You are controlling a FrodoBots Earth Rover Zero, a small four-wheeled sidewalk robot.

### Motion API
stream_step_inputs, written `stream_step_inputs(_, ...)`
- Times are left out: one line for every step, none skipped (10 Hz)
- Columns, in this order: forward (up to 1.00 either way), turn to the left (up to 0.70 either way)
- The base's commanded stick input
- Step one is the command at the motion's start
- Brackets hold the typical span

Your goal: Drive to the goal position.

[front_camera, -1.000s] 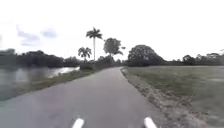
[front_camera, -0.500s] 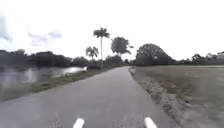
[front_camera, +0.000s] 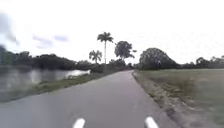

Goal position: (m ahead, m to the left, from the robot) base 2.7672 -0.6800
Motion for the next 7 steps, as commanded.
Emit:
stream_step_inputs(0.85, 0.12)
stream_step_inputs(0.85, 0.0)
stream_step_inputs(0.85, 0.0)
stream_step_inputs(0.85, 0.0)
stream_step_inputs(0.85, 0.0)
stream_step_inputs(0.85, 0.0)
stream_step_inputs(0.85, 0.0)
